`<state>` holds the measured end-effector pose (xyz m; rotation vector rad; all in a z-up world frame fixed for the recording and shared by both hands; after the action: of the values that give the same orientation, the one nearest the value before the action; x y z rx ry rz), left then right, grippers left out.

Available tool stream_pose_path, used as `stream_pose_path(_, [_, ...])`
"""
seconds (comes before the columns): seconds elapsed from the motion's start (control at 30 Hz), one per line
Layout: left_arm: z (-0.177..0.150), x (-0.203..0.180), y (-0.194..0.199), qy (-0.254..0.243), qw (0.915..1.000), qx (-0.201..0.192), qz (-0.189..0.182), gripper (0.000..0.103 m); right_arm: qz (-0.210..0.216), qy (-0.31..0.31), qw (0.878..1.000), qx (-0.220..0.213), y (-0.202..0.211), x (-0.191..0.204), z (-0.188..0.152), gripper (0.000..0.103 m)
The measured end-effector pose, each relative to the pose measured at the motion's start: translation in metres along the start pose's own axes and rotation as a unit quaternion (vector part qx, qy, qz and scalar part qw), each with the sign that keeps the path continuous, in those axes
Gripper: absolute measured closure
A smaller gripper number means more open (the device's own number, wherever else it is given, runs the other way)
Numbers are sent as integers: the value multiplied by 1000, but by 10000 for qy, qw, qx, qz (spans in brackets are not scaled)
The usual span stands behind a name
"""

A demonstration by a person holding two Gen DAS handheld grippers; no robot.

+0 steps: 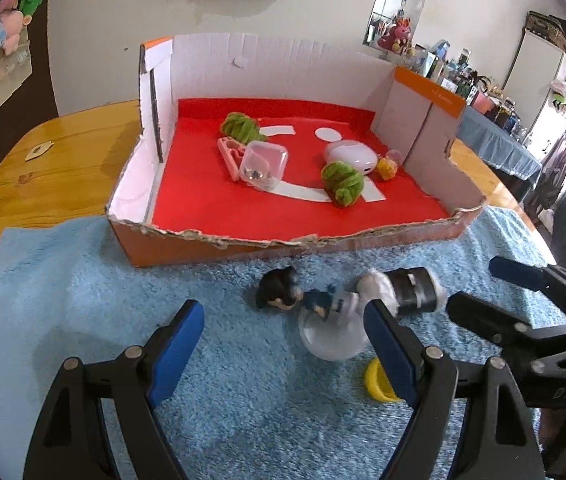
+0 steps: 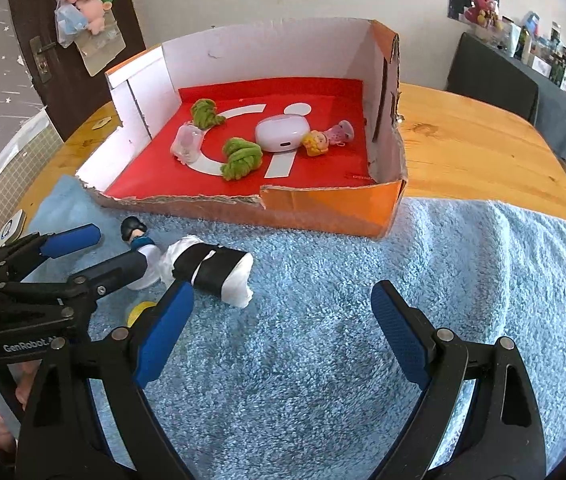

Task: Organize objects
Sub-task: 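Grasp the black-haired figurine with the left gripper while the right grasps the black-and-white roll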

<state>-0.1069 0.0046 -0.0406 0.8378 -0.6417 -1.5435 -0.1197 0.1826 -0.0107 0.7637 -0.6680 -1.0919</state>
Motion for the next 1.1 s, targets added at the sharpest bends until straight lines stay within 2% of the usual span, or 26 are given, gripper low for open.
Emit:
stream_pose_path(0.2, [-3,31,12,307,9993,-102,189,19,26,65,10000,43,-6,5,2,12])
stream_pose_path(0.3, [-4,50,22,468,9983,-218,286,13,58,112,9999,87,-11,10,3,12])
stream_pose_path(0.43, [-6,63,28,593,9973,-253,354,12,106,189,9997,137,-17,18,3,12])
stream_pose_path(0.67, [-15,58,33,379,9972,-253,599,12,94,259,9994,200,-23,22,4,12])
stream_pose_path(0.87, [-18,49,31,376,9986,-160,345,12,186,267,9992,250,-28,24,5,12])
stream_pose_path(1.0, [-16,35,24,121,9989,-163,412,12,225,331,9989,259,-31,28,7,12])
stream_pose_path(1.1, [-15,36,16,180,9990,-68,415,12,224,308,9990,240,-32,27,7,12])
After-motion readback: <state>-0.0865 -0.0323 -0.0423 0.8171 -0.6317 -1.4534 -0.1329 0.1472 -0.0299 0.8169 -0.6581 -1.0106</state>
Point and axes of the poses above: each gripper's, at about its wrist camera, not at the fingertips, and y roughly against the way its jaws point, x to its left, z to its top, the point moved 2 cm from there along -y, roughly the way its jaws point, and after that the axes turned 2 degrees about x, right-handed, at the moved point
